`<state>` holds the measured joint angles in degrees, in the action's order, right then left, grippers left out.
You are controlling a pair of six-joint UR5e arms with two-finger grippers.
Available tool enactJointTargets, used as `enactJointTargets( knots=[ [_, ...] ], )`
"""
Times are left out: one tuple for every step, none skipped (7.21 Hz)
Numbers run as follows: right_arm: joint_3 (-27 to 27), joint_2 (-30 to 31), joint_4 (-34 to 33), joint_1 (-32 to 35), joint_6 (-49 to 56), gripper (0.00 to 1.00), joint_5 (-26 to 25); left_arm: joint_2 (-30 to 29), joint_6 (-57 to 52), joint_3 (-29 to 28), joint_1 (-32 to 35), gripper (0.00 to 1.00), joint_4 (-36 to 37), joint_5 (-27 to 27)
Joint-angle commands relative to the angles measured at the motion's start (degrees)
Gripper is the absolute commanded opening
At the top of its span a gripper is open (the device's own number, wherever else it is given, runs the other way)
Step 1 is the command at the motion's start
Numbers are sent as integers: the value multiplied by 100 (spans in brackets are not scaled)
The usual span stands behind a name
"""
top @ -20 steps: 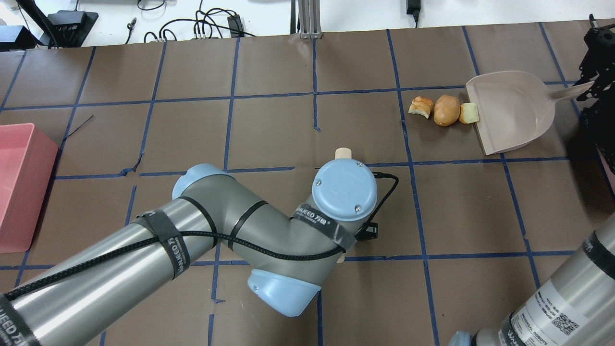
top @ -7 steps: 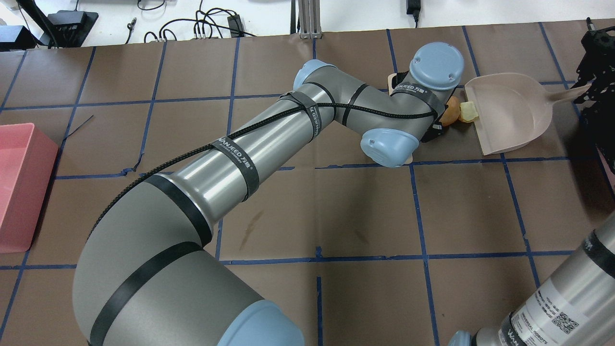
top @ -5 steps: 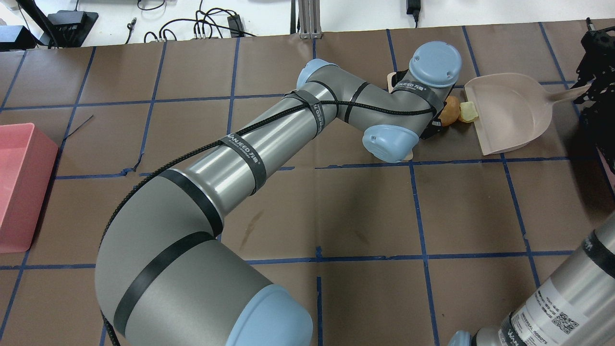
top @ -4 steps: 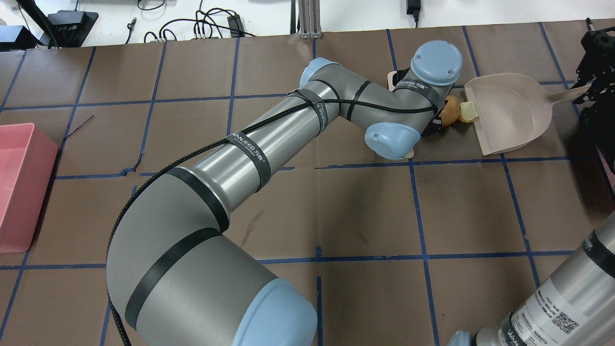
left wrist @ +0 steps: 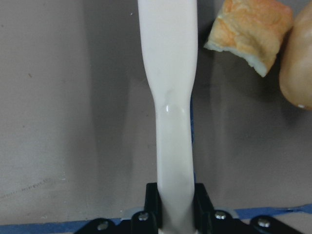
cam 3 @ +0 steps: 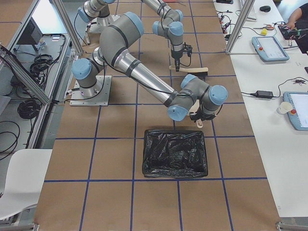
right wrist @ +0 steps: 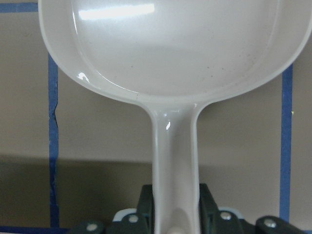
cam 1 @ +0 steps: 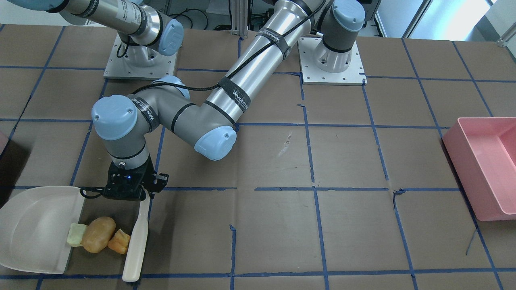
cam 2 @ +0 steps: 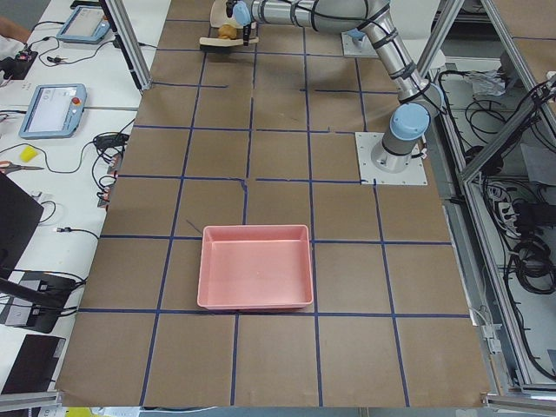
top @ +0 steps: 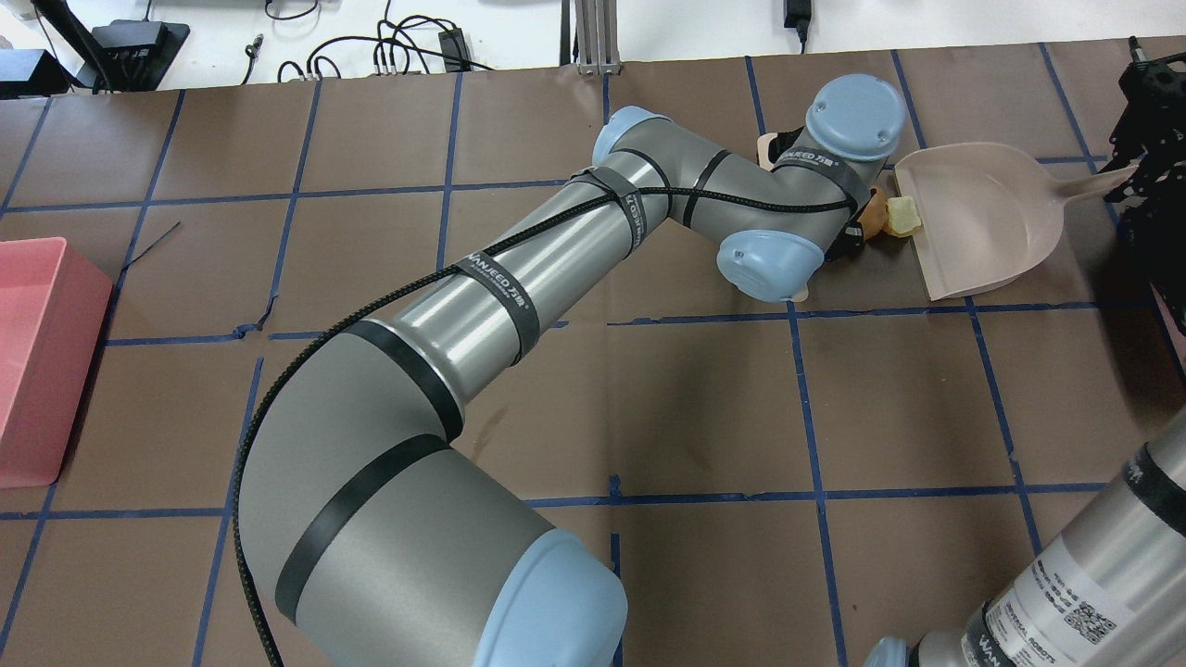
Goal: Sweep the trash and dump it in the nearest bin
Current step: 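Sweep the bread and potato scraps into the dustpan with the left gripper's brush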
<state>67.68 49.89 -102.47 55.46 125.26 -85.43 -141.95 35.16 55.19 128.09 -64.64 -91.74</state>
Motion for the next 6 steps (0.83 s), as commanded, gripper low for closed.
enactJointTargets(
  knots=[
    [8, 3, -1, 0, -37, 0, 0, -218, -27, -218, 164, 0, -93, -2],
    [8, 3, -1, 0, -37, 0, 0, -237, -36, -280, 251, 0, -102, 6],
    [8, 12, -1, 0, -45, 0, 0, -246, -44, -324, 339, 1, -111, 15],
    [8, 12, -1, 0, -54, 0, 0, -263, -71, -385, 357, 1, -111, 7],
    [8, 12, 8, 0, -72, 0, 9, -289, -80, -473, 427, 1, -102, 15],
    [8, 12, 8, 0, -72, 0, 9, -298, -71, -552, 489, 1, -111, 15]
  ],
)
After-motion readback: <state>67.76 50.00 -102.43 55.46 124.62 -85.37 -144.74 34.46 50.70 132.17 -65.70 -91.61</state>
